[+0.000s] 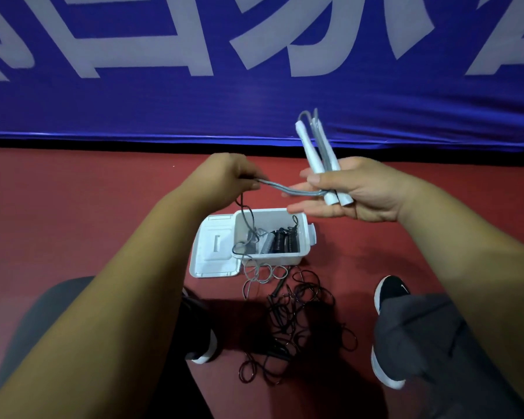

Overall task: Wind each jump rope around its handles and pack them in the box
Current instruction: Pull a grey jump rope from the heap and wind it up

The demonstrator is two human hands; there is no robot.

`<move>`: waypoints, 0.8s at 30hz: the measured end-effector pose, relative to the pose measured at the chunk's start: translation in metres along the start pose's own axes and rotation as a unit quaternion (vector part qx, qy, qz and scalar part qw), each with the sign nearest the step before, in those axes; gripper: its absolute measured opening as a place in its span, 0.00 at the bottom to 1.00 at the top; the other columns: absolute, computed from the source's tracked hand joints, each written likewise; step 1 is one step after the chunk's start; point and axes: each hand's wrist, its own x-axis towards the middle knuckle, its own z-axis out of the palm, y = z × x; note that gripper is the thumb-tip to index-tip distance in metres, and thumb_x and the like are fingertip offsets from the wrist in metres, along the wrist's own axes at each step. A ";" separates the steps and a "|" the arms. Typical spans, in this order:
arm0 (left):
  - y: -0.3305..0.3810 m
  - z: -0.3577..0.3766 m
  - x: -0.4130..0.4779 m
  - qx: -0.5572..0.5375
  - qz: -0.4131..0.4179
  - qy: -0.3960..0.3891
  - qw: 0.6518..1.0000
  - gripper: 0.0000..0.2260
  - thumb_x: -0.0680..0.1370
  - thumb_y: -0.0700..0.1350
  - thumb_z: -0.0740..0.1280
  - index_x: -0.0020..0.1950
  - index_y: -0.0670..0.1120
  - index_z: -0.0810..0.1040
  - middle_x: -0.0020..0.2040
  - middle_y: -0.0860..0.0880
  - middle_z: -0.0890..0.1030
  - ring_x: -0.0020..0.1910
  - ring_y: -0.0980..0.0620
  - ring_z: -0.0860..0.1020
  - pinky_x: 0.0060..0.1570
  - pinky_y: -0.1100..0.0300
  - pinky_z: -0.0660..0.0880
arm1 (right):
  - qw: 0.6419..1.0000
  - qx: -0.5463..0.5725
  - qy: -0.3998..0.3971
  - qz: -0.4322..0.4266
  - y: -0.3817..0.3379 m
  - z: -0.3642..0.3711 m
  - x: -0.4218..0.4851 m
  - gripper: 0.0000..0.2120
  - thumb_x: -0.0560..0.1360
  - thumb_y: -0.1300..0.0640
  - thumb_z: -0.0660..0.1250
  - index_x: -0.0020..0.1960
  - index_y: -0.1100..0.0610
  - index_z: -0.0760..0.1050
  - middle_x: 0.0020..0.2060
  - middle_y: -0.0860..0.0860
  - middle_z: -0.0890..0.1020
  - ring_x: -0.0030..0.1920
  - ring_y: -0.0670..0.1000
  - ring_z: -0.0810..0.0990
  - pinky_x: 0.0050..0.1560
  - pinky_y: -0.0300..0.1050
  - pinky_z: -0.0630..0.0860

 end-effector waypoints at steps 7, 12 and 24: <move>0.015 0.007 -0.003 -0.224 -0.010 0.027 0.974 0.12 0.77 0.30 0.70 0.48 0.47 0.86 0.46 0.45 0.86 0.43 0.53 0.82 0.50 0.55 0.80 | 0.951 -0.123 -0.225 0.172 0.011 0.010 -0.010 0.26 0.82 0.65 0.66 0.77 0.70 0.63 0.68 0.65 0.81 0.66 0.67 0.82 0.59 0.51 0.84; 0.034 0.008 -0.003 -0.383 -0.007 -0.037 0.923 0.06 0.80 0.30 0.69 0.51 0.40 0.81 0.53 0.34 0.84 0.54 0.42 0.84 0.61 0.50 0.82 | 0.899 -0.194 -0.308 0.245 0.021 0.023 -0.005 0.20 0.85 0.69 0.61 0.74 0.60 0.61 0.69 0.61 0.81 0.64 0.70 0.82 0.55 0.47 0.86; 0.001 -0.002 0.007 -0.120 -0.161 -0.072 0.977 0.13 0.78 0.35 0.66 0.47 0.49 0.87 0.42 0.47 0.85 0.39 0.50 0.81 0.49 0.56 0.79 | 0.975 -0.133 -0.123 0.130 0.030 0.007 0.001 0.18 0.84 0.70 0.63 0.72 0.66 0.65 0.63 0.64 0.84 0.63 0.64 0.85 0.53 0.47 0.86</move>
